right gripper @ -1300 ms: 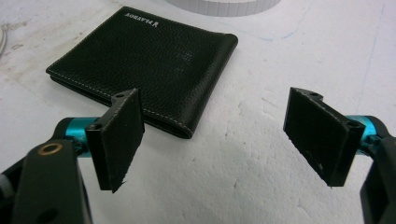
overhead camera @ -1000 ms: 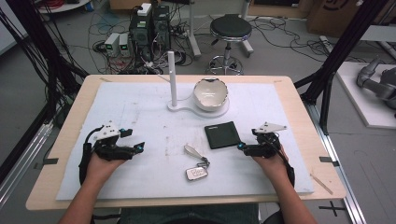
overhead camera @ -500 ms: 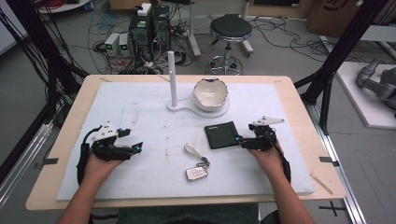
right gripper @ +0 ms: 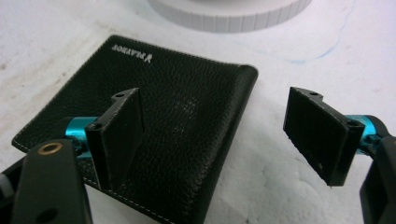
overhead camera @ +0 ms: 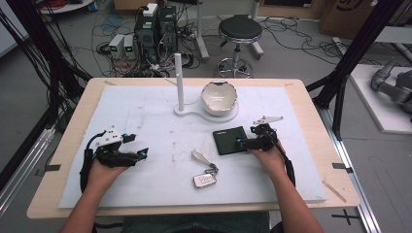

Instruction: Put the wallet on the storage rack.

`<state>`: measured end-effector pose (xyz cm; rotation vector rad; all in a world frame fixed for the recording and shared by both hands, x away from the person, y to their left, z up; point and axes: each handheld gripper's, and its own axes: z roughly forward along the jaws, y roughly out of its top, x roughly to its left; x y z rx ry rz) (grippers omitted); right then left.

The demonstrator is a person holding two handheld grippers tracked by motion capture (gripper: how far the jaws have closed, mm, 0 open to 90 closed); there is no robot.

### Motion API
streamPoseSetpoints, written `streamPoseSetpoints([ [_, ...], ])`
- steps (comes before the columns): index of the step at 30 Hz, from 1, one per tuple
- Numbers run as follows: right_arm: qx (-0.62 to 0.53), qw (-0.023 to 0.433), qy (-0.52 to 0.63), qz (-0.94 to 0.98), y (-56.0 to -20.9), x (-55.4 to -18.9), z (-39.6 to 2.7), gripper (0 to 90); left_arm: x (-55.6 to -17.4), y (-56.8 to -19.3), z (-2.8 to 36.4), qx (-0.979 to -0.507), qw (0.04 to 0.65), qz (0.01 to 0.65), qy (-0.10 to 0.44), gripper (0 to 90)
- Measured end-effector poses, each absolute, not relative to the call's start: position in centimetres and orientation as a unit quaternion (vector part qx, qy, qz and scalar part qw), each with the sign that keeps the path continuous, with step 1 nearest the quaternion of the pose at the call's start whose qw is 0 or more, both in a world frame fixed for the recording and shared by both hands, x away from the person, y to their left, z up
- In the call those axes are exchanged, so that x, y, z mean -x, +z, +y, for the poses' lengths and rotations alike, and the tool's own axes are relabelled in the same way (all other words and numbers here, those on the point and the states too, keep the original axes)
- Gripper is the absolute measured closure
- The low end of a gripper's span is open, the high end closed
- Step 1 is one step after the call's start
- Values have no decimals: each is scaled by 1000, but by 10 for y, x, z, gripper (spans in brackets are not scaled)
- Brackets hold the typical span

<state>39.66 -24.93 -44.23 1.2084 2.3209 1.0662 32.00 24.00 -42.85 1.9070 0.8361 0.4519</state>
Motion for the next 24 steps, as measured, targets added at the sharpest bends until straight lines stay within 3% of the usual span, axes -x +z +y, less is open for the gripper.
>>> streamPoseSetpoints([
  [3,-425,137,364,817,-447,-398,-249,232,-320,-429,240,-783,484,344,185,228],
  [6,-434,93,381,811,-449,-400,-253,366,-320,-429,240,-784,483,343,184,228],
  [11,-441,77,386,806,-448,-398,-255,479,-320,-429,239,-786,482,341,183,228],
  [16,-442,83,398,800,-448,-396,-261,700,-320,-429,239,-787,480,342,184,228],
  [24,-419,123,395,809,-439,-390,-258,806,-320,-429,239,-786,480,342,188,230],
])
